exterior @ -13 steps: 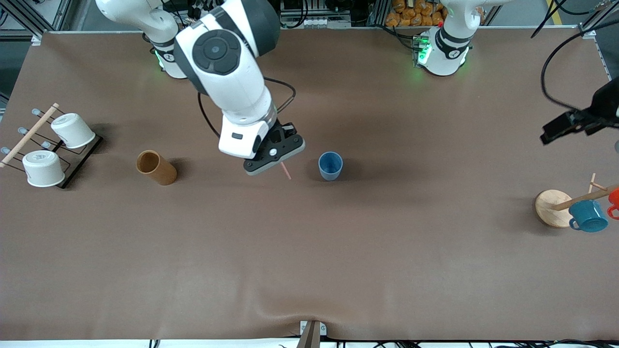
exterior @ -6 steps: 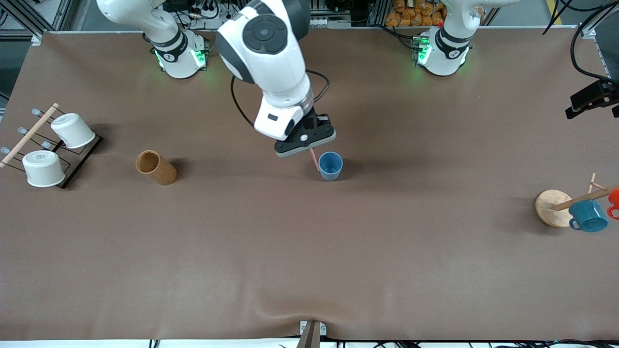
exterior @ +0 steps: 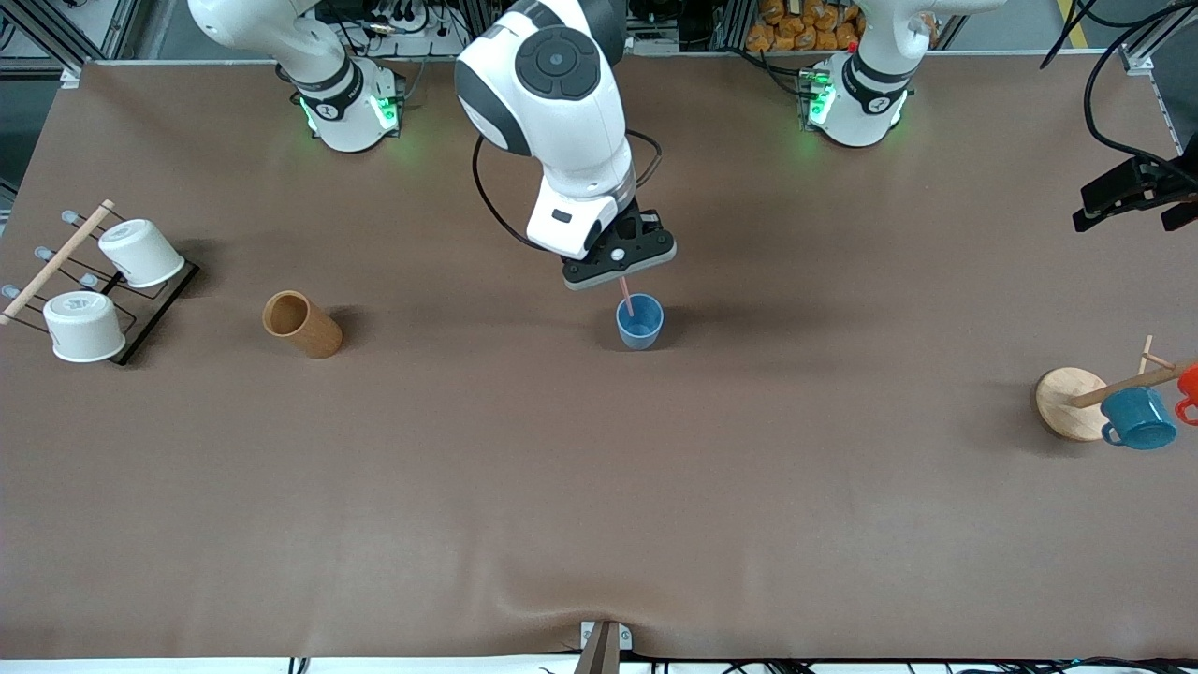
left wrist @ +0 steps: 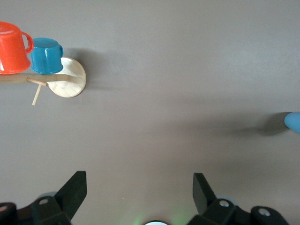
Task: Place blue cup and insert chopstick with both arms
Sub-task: 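Move the pink chopstick above the blue cup with the right gripper, then lower the chopstick into the blue cup with the right gripper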
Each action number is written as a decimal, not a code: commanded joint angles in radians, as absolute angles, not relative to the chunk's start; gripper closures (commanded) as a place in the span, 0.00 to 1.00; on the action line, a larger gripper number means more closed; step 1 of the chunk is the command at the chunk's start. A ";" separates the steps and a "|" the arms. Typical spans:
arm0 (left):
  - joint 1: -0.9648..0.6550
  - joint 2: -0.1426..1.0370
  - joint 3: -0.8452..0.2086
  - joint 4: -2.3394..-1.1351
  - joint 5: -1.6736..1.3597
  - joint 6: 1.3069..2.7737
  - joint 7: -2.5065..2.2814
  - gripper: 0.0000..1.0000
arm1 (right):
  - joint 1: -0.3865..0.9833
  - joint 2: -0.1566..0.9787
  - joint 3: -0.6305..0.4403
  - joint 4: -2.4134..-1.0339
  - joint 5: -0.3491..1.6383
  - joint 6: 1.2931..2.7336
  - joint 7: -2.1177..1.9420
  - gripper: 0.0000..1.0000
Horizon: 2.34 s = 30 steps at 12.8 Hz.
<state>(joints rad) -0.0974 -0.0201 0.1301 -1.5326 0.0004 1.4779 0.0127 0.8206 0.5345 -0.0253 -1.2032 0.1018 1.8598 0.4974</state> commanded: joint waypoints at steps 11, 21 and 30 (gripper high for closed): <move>-0.161 -0.018 0.143 -1.549 0.000 1.523 -0.054 0.00 | 0.884 0.584 -0.035 -1.244 0.049 1.953 0.365 1.00; -0.155 -0.017 0.140 -1.548 -0.006 1.549 -0.049 0.00 | 0.897 0.627 -0.035 -1.253 -0.006 1.996 0.204 0.95; -0.156 -0.015 0.138 -1.545 -0.003 1.546 -0.052 0.00 | 0.905 0.640 -0.035 -1.267 -0.020 2.039 0.204 0.01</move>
